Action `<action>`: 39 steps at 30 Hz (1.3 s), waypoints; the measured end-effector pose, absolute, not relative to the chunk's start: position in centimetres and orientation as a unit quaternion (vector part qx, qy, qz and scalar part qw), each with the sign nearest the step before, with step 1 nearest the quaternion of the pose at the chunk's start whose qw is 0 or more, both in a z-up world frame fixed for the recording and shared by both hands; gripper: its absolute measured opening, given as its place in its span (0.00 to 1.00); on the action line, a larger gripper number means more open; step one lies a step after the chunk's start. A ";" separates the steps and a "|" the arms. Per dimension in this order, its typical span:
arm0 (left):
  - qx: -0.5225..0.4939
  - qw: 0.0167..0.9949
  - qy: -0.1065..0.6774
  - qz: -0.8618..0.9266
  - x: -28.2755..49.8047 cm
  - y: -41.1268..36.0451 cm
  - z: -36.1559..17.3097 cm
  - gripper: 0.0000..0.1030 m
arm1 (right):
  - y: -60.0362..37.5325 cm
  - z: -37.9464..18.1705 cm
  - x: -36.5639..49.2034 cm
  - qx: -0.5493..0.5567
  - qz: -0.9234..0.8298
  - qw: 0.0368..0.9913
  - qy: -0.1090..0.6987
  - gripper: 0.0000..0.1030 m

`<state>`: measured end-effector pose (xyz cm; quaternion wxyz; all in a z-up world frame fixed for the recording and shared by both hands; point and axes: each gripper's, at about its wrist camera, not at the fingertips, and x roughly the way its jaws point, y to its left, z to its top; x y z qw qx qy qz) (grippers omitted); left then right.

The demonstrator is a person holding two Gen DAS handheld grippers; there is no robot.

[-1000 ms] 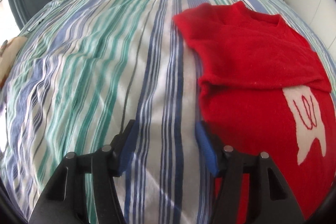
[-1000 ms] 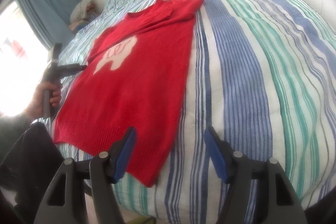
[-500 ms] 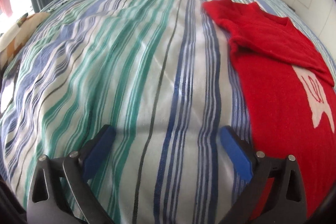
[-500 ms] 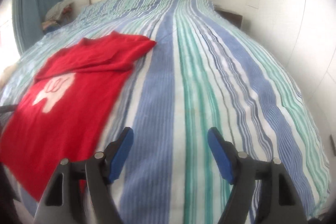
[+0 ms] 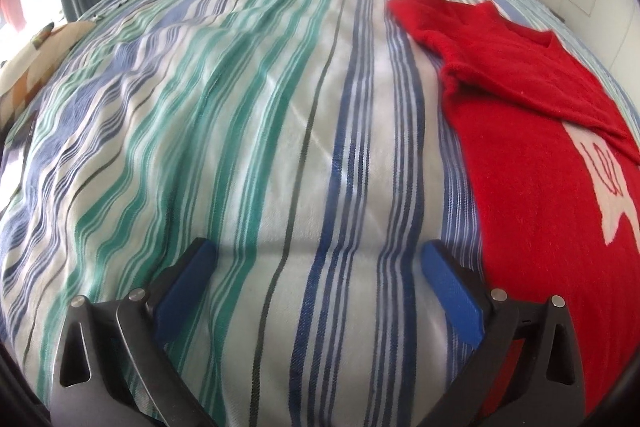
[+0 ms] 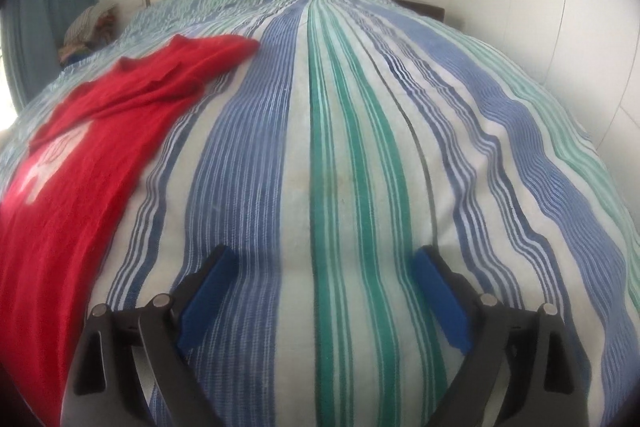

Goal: Fold small clothes
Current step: 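Move both open tools toward the sweater hem, then grasp the hem corners with both grippers and lift them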

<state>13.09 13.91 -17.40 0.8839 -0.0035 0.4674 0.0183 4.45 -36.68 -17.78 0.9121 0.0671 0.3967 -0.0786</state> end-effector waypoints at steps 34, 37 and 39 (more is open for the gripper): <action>-0.074 0.793 0.599 -0.084 1.1 9.5 -15.0 0.79 | -28.3 -14.4 -2.4 0.186 0.193 0.800 0.536 0.73; -0.072 0.788 0.604 -0.091 0.8 8.8 -15.1 0.62 | -28.8 -15.5 -1.7 0.242 0.184 0.790 0.532 0.68; -0.070 0.784 0.609 -0.101 0.7 8.4 -15.0 0.41 | -28.4 -16.8 -1.7 0.264 0.186 0.769 0.552 0.61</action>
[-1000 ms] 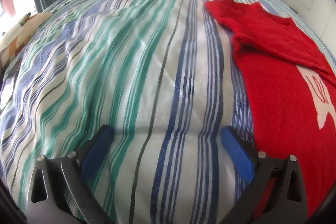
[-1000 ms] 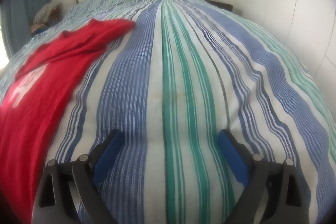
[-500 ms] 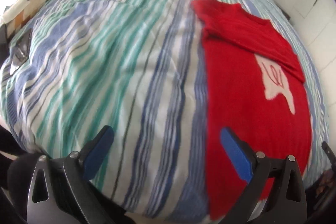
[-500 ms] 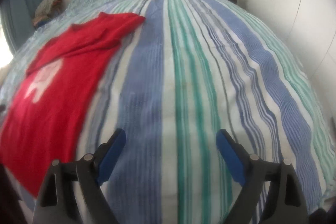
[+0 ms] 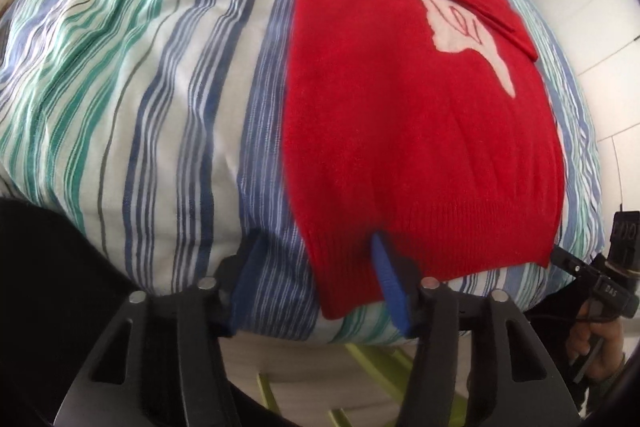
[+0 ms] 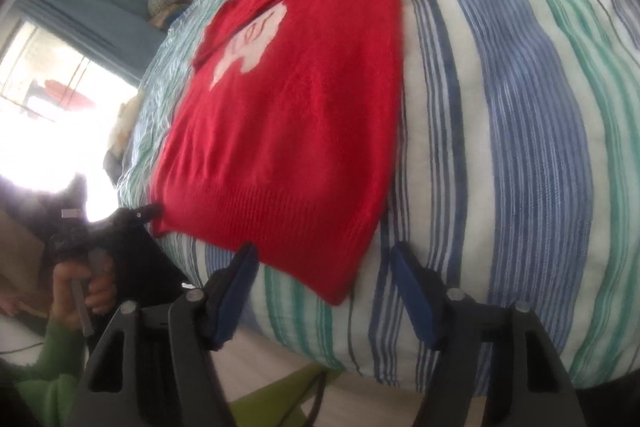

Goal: Fold small clothes
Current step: 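Grasp the hem corners with both grippers and lift them, then fold the hem up over the collar with both grippers, release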

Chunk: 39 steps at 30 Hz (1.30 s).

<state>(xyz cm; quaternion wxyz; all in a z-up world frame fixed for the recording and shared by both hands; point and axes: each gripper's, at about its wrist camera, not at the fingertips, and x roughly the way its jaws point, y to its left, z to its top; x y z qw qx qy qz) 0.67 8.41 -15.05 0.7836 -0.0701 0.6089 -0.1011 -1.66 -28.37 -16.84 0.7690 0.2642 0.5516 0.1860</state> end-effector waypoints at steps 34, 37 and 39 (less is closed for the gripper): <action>-0.171 0.870 0.458 -0.067 28.3 9.8 -7.1 0.61 | -34.4 -8.0 28.5 0.334 0.109 0.857 0.378 0.61; -0.110 0.872 0.461 -0.123 25.4 7.1 -8.6 0.74 | -30.8 -8.2 25.5 0.233 0.172 0.871 0.397 0.61; -0.053 0.860 0.489 -0.136 24.0 5.3 -11.0 0.78 | -28.7 -9.7 23.2 0.179 0.212 0.865 0.419 0.61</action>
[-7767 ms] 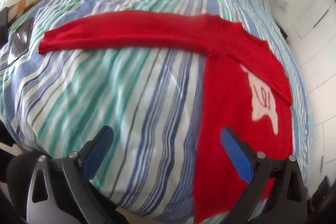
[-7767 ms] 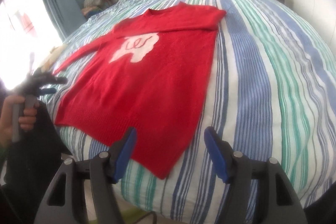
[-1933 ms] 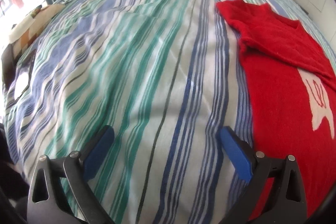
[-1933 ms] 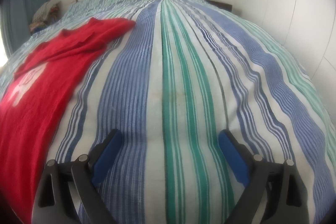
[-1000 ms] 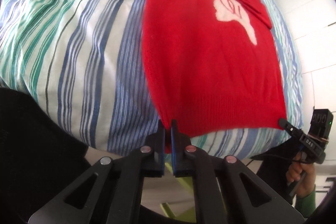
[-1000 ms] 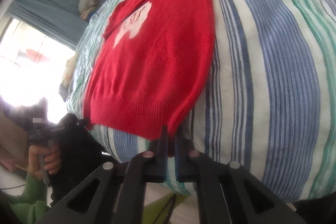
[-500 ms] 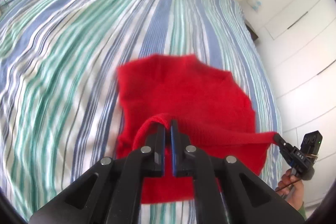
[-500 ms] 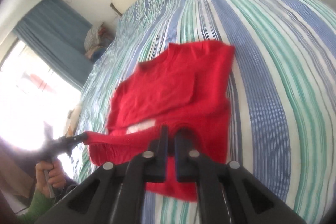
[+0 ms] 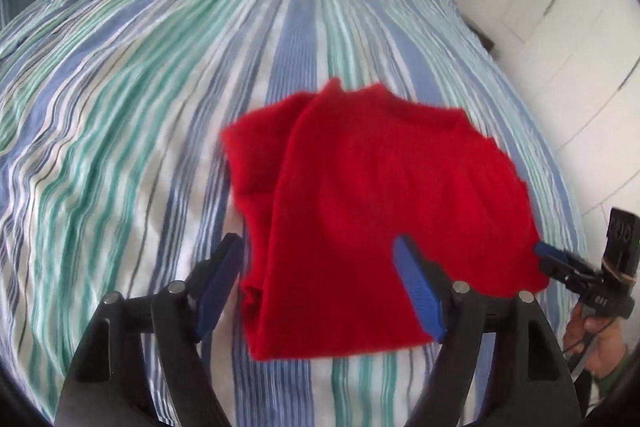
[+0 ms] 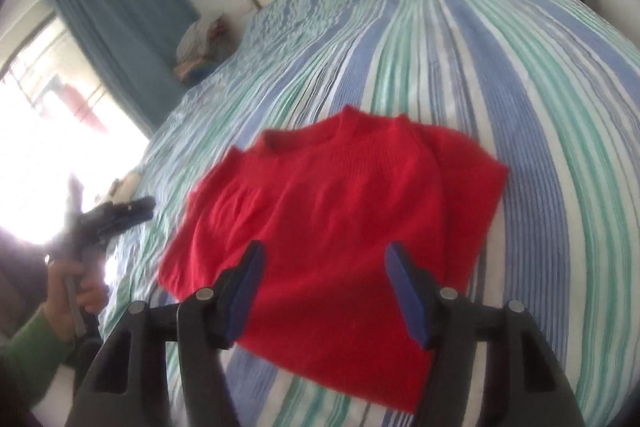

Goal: Fold small clothes

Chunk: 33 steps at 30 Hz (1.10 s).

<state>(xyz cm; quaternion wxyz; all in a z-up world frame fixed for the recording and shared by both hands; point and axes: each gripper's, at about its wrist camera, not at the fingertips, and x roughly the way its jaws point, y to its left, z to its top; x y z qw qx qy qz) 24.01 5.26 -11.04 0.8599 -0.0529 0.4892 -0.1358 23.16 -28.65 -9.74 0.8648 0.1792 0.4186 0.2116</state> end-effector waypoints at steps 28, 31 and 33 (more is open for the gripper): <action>0.026 0.902 0.425 -0.070 10.9 3.2 -17.5 0.99 | -27.5 -17.4 8.4 0.109 0.083 0.914 0.382 0.67; 0.026 0.904 0.422 -0.070 10.8 3.2 -17.5 0.99 | -27.4 -17.5 8.4 0.109 0.086 0.915 0.378 0.68; 0.025 0.904 0.420 -0.071 10.8 3.2 -17.6 0.99 | -27.5 -17.5 8.5 0.112 0.089 0.915 0.377 0.69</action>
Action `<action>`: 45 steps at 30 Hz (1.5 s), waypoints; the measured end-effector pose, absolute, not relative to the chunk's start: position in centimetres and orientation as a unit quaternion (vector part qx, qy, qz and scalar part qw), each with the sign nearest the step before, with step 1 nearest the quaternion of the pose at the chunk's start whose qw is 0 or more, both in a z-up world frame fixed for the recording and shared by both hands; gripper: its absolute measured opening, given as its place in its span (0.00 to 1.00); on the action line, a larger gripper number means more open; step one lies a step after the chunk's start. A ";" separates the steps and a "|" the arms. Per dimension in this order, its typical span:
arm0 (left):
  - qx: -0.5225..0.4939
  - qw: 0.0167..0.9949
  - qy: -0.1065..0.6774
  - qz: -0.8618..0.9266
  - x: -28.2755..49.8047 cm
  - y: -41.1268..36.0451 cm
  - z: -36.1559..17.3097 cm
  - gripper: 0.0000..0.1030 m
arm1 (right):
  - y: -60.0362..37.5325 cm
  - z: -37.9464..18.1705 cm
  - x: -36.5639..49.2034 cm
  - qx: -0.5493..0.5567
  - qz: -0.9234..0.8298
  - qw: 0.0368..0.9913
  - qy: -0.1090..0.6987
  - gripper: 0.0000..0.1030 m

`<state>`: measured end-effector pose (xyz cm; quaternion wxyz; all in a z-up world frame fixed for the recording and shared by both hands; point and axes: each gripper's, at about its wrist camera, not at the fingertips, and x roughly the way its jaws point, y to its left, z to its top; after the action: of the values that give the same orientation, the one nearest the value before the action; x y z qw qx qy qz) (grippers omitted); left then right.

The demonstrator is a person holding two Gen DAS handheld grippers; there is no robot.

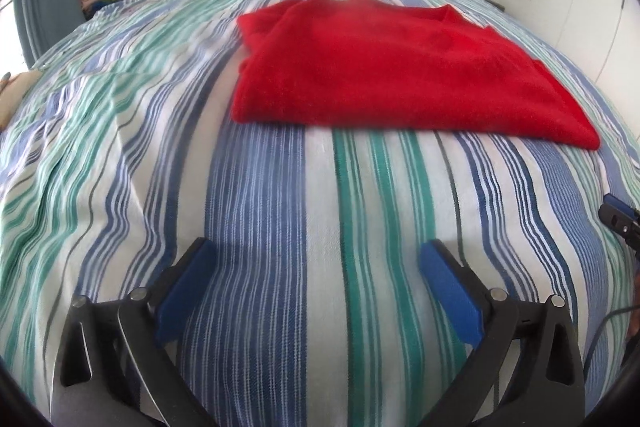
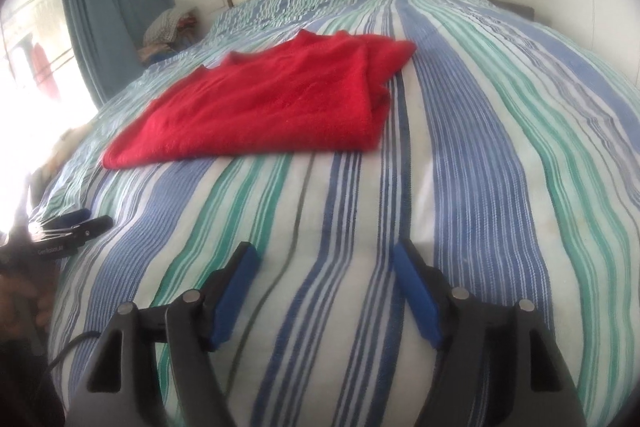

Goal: Fold small clothes

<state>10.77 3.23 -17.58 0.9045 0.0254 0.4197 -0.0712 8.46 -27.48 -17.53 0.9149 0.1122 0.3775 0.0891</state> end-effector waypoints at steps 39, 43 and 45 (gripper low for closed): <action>0.023 0.905 0.418 -0.075 10.5 3.1 -17.7 0.99 | -27.0 -17.9 8.6 0.115 0.098 0.913 0.380 0.76; 0.023 0.905 0.418 -0.075 10.5 3.1 -17.7 0.99 | -27.0 -17.9 8.6 0.115 0.098 0.913 0.380 0.76; 0.023 0.905 0.418 -0.075 10.5 3.1 -17.7 0.99 | -27.0 -17.9 8.6 0.115 0.098 0.913 0.380 0.76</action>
<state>10.52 3.11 -17.73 0.9053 0.0233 0.4175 -0.0747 8.61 -26.99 -17.90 0.9128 0.1147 0.3796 0.0979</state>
